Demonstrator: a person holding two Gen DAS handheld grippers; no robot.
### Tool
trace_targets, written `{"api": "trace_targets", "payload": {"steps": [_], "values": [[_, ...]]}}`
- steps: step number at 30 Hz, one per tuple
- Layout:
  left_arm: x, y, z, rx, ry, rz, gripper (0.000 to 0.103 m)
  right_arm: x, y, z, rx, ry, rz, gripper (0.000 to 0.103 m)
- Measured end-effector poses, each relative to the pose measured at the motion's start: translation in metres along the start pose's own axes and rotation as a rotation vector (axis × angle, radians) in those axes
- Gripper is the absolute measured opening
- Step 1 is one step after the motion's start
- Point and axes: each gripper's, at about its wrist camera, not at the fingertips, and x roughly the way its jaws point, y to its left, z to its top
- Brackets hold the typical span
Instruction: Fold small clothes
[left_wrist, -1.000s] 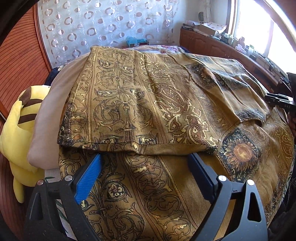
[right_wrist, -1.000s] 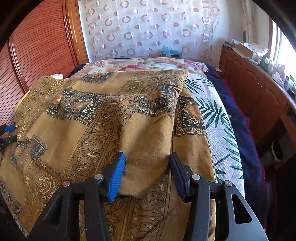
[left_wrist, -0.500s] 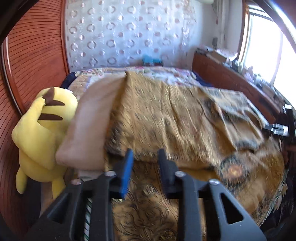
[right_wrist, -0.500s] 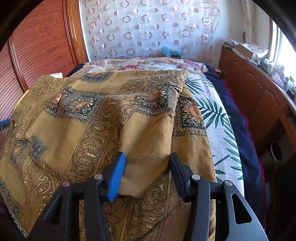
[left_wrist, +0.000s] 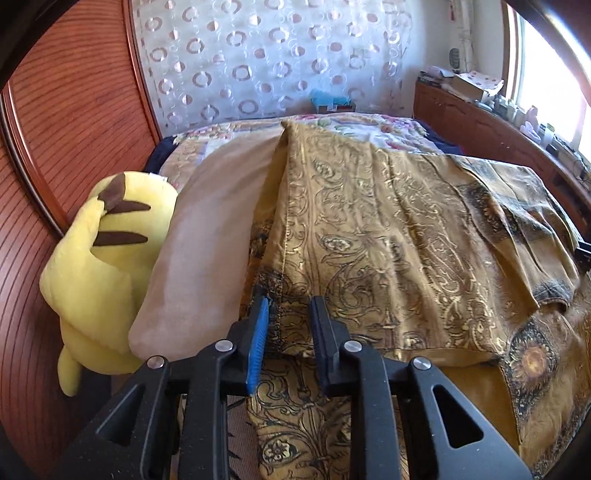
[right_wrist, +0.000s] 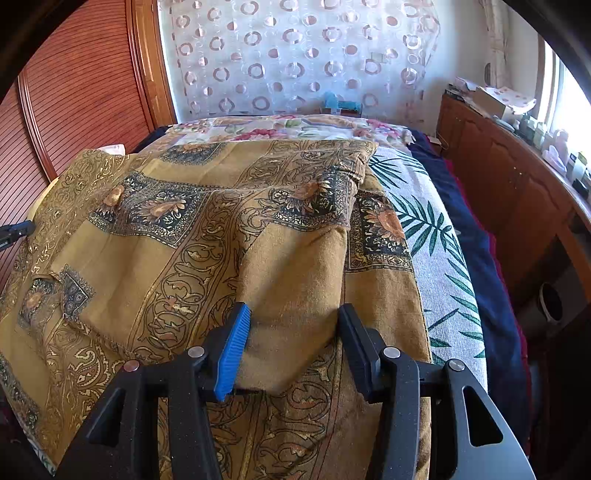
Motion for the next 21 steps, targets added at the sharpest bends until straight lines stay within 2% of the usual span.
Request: {"api": "trace_targets", "payload": {"steps": [7, 9, 10, 14, 16, 17, 20, 21], "values": [[0.006, 0.002, 0.001, -0.002, 0.021, -0.007, 0.03, 0.0, 0.0, 0.0, -0.001, 0.0, 0.0, 0.052], [0.006, 0.002, 0.001, 0.009, 0.02, 0.03, 0.045, 0.0, 0.0, 0.0, -0.001, 0.0, 0.0, 0.052], [0.007, 0.002, 0.0, 0.013, 0.019, 0.042, 0.046, 0.0, 0.0, 0.0, -0.001, 0.0, 0.0, 0.052], [0.007, 0.009, -0.003, -0.023, 0.013, 0.008, 0.046, 0.0, -0.001, 0.0, -0.001, -0.001, 0.001, 0.052], [0.005, 0.01, -0.004, -0.022, 0.001, 0.003, 0.041, 0.0, 0.0, 0.0, -0.001, -0.001, 0.001, 0.052], [0.004, 0.009, -0.005, -0.017, -0.005, 0.006, 0.035, 0.0, -0.001, 0.0, -0.001, -0.001, 0.0, 0.052], [-0.005, 0.004, -0.009, 0.004, -0.039, 0.03, 0.033, 0.0, -0.001, 0.0, -0.001, -0.001, 0.001, 0.052], [-0.009, 0.002, -0.01, 0.008, -0.054, 0.03, 0.03, 0.0, -0.001, 0.0, -0.001, -0.001, 0.001, 0.052]]}}
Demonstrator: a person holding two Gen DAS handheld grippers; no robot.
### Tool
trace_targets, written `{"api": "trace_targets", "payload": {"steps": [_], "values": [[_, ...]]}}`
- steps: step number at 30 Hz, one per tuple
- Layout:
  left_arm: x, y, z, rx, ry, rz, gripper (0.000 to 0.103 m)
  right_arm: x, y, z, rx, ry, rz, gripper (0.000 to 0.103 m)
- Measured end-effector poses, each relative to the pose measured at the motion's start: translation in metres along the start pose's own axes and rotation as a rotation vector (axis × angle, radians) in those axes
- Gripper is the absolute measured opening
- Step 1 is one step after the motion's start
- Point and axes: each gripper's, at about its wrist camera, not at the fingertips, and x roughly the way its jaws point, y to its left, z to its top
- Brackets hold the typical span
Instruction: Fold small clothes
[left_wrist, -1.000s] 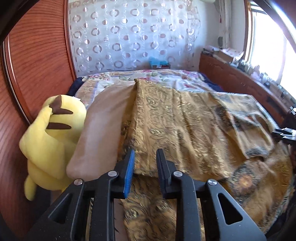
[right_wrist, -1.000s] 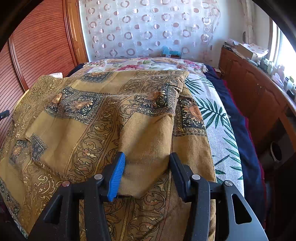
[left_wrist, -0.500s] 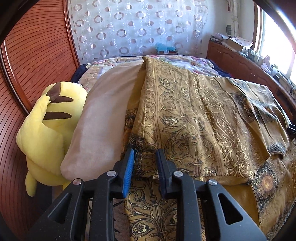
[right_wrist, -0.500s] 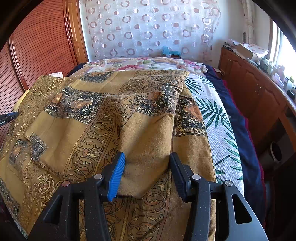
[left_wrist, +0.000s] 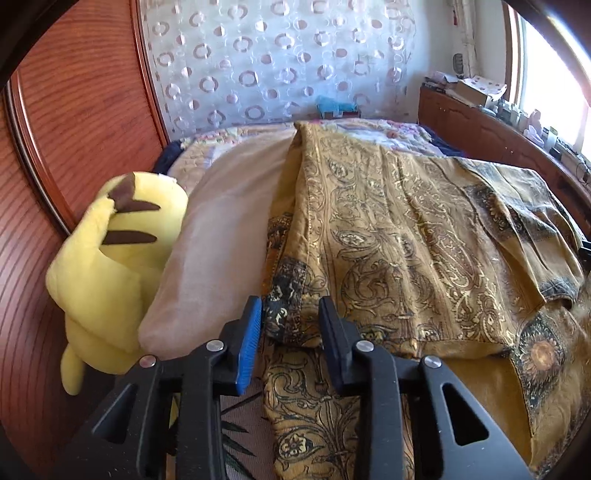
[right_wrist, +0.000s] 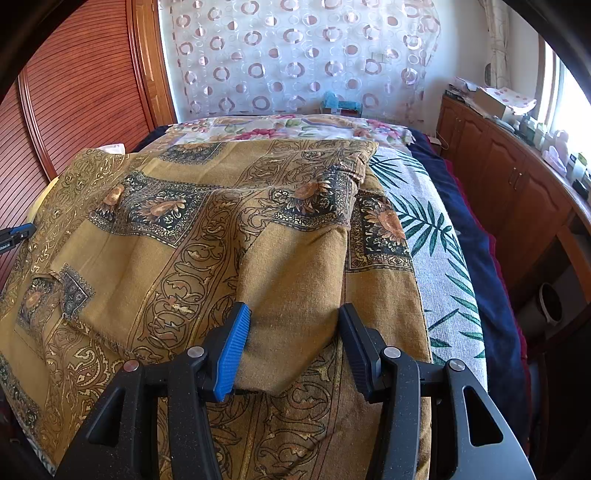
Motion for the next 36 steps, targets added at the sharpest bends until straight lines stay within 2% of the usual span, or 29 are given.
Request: {"api": "trace_targets", "payload": {"steps": [3, 7, 10, 13, 19, 23, 29, 34, 36], "values": [[-0.006, -0.005, -0.002, 0.013, -0.007, -0.041, 0.018, 0.0, 0.0, 0.0, 0.0, 0.0, 0.0, 0.052], [-0.011, -0.008, 0.001, 0.019, -0.028, -0.025, 0.017, 0.0, 0.0, 0.0, -0.001, 0.0, 0.0, 0.052], [-0.02, -0.007, 0.005, -0.001, -0.069, -0.053, 0.018, 0.0, 0.0, 0.0, -0.001, 0.0, 0.0, 0.052], [-0.023, -0.01, 0.008, 0.011, -0.079, -0.081, 0.02, 0.001, 0.0, 0.0, -0.001, 0.0, 0.0, 0.052], [-0.004, -0.011, 0.01, 0.032, -0.008, -0.027, 0.022, 0.0, 0.0, 0.0, -0.001, -0.001, 0.0, 0.052], [-0.001, -0.006, 0.007, 0.009, 0.004, -0.02, 0.033, 0.0, 0.0, 0.0, -0.002, -0.001, 0.0, 0.052], [0.005, -0.006, 0.003, 0.035, 0.022, -0.001, 0.033, 0.0, 0.0, -0.001, -0.002, -0.001, 0.0, 0.052], [0.008, -0.005, 0.002, 0.028, 0.038, -0.025, 0.033, 0.001, 0.0, -0.001, -0.002, -0.001, 0.0, 0.052], [0.006, -0.004, 0.003, 0.005, 0.044, -0.088, 0.009, 0.0, 0.0, -0.001, -0.002, -0.001, 0.001, 0.052]]}}
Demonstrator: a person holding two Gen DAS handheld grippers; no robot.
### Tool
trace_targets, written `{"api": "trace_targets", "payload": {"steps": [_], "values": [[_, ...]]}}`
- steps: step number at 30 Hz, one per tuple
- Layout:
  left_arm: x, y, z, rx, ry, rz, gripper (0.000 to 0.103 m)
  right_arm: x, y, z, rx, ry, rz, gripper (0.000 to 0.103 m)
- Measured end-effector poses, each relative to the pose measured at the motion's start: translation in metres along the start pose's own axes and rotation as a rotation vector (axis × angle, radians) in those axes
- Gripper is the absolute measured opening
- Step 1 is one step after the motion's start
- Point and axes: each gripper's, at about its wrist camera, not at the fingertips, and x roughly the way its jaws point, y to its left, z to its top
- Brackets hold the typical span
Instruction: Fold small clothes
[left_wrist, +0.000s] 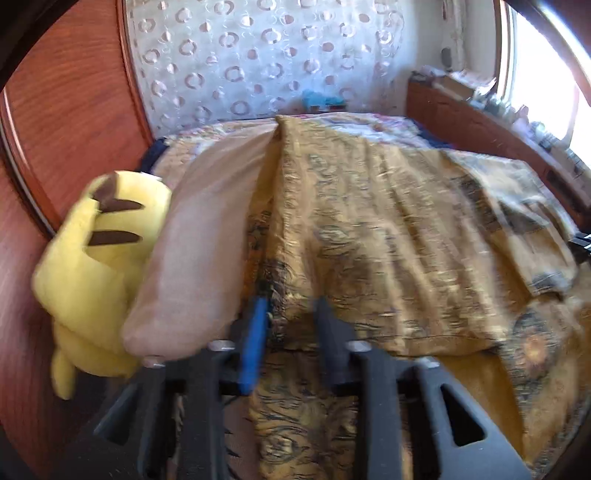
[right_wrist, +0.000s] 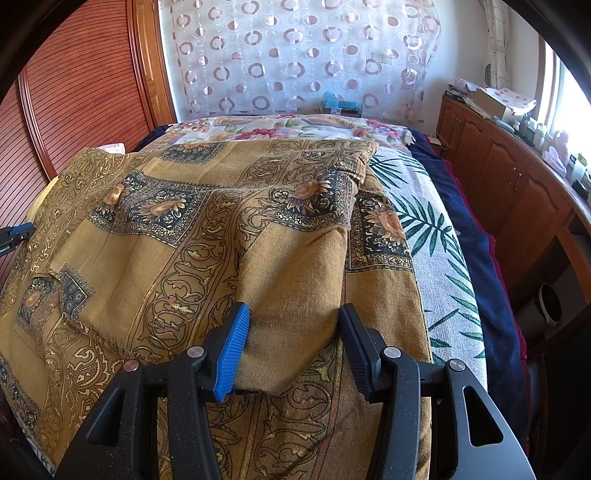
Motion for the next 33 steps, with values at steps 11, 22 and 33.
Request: {"api": "trace_targets", "payload": {"steps": [11, 22, 33], "values": [[-0.047, -0.02, 0.012, 0.001, -0.144, -0.039, 0.005, 0.0, 0.0, 0.0, -0.001, 0.0, -0.001, 0.052], [-0.098, -0.03, 0.002, -0.038, -0.251, -0.103, 0.004, -0.034, 0.003, 0.004, -0.033, -0.066, 0.072, 0.005], [-0.16, -0.016, -0.037, -0.123, -0.309, -0.178, 0.004, -0.115, -0.021, 0.009, -0.03, -0.175, 0.099, 0.005]]}}
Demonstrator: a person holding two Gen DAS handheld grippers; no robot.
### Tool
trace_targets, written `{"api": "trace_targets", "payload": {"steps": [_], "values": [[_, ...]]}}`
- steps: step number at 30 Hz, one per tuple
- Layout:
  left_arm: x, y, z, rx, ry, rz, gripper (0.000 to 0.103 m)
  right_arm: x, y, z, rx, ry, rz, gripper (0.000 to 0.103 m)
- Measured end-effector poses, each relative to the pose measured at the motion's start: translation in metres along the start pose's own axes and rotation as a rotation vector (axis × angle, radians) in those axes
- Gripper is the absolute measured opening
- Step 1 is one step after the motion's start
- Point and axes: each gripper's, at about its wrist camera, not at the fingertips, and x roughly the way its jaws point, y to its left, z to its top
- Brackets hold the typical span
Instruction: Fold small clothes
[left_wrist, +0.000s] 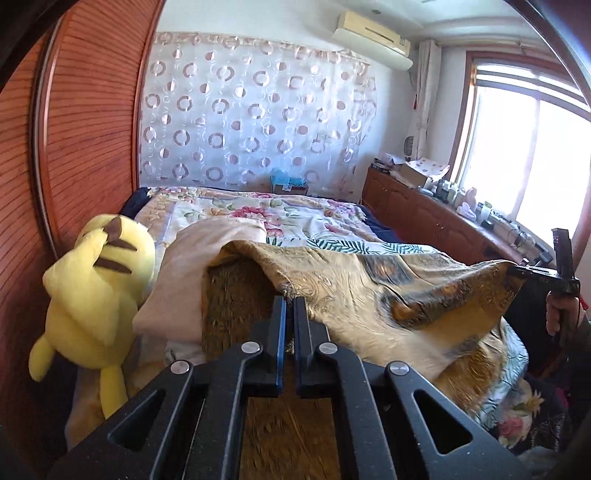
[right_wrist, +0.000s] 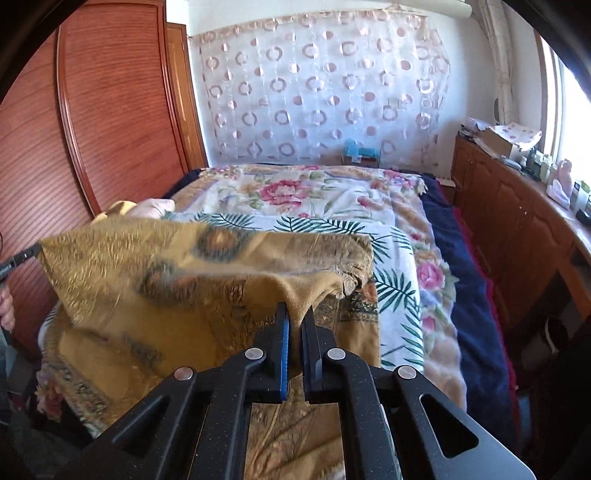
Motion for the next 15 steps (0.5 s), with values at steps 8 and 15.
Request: {"api": "trace_targets", "payload": {"steps": [8, 15], "values": [[-0.015, 0.011, -0.068, -0.047, 0.113, 0.05, 0.004, -0.027, -0.01, -0.044, -0.019, 0.08, -0.037, 0.005], [0.005, 0.01, -0.103, -0.059, 0.201, 0.089, 0.004, 0.006, -0.015, -0.076, -0.011, 0.175, -0.103, 0.005]]}}
